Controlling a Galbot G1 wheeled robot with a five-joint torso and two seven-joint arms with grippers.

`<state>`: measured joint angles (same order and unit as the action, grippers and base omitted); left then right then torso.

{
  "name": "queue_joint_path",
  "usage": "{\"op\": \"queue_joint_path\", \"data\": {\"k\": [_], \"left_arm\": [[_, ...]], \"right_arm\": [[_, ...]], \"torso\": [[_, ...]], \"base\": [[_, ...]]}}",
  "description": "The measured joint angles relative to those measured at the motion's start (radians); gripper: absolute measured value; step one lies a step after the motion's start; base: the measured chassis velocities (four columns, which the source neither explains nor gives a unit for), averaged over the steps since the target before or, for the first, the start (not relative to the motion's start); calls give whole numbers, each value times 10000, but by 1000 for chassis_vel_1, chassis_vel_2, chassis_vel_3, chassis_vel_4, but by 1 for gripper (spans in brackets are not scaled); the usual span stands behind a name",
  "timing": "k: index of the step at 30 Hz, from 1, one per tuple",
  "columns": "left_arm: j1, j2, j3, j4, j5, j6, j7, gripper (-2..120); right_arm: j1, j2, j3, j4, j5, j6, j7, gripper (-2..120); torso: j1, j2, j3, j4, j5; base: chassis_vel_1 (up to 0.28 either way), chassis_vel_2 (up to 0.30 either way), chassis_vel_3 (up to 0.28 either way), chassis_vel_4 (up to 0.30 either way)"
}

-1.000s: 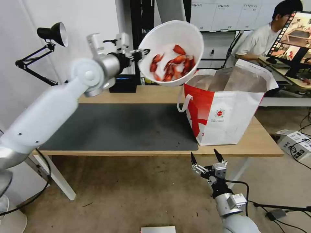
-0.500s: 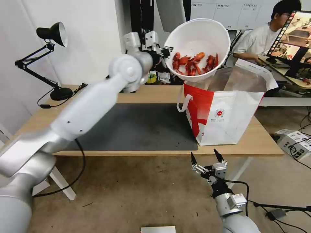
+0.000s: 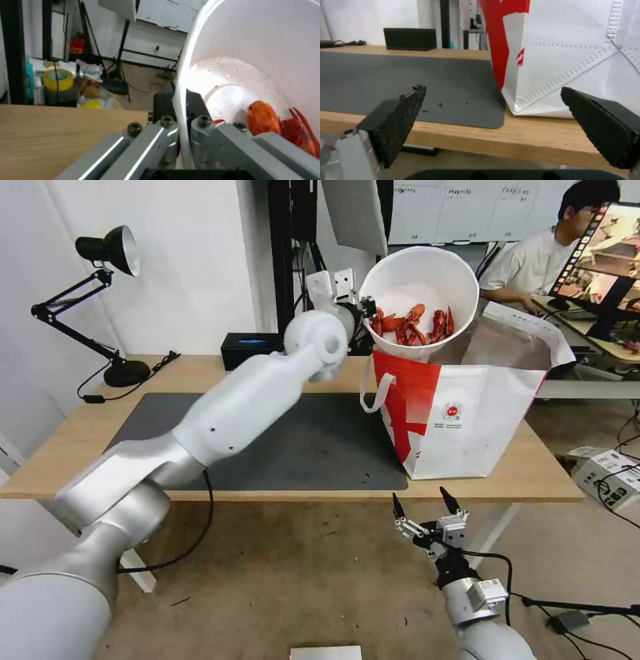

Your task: Pick up the trash from the table and place it into the takeout bag.

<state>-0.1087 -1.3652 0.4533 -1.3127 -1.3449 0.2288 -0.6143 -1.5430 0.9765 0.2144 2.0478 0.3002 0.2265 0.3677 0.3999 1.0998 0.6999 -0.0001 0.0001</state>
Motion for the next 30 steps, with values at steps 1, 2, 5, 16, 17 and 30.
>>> {"op": "queue_joint_path", "data": {"k": [1, 2, 5, 16, 17, 30], "left_arm": [[29, 38, 82, -81, 159, -42, 10, 0], [29, 38, 82, -81, 159, -42, 10, 0], [85, 104, 238, -263, 471, -118, 20, 0], [-66, 134, 942, -469, 1635, -171, -12, 0], [-129, 145, 1041, -452, 1816, -144, -23, 0], [-195, 727, 1753, -936, 2999, 63, 771, 0]], "right_arm": [[0, 0, 0, 0, 0, 0, 0, 100], [0, 0, 0, 0, 0, 0, 0, 100], [0, 0, 0, 0, 0, 0, 0, 100], [0, 0, 0, 0, 0, 0, 0, 100], [0, 0, 0, 0, 0, 0, 0, 100], [0, 0, 0, 0, 0, 0, 0, 100]], "torso": [[0, 0, 0, 1, 0], [0, 0, 0, 1, 0], [0, 0, 0, 3, -1], [0, 0, 0, 1, -1], [0, 0, 0, 1, -1], [0, 0, 0, 2, -2]], "base": [[0, 0, 0, 0], [0, 0, 0, 0], [0, 0, 0, 0], [0, 0, 0, 0], [0, 0, 0, 0], [0, 0, 0, 0]]}}
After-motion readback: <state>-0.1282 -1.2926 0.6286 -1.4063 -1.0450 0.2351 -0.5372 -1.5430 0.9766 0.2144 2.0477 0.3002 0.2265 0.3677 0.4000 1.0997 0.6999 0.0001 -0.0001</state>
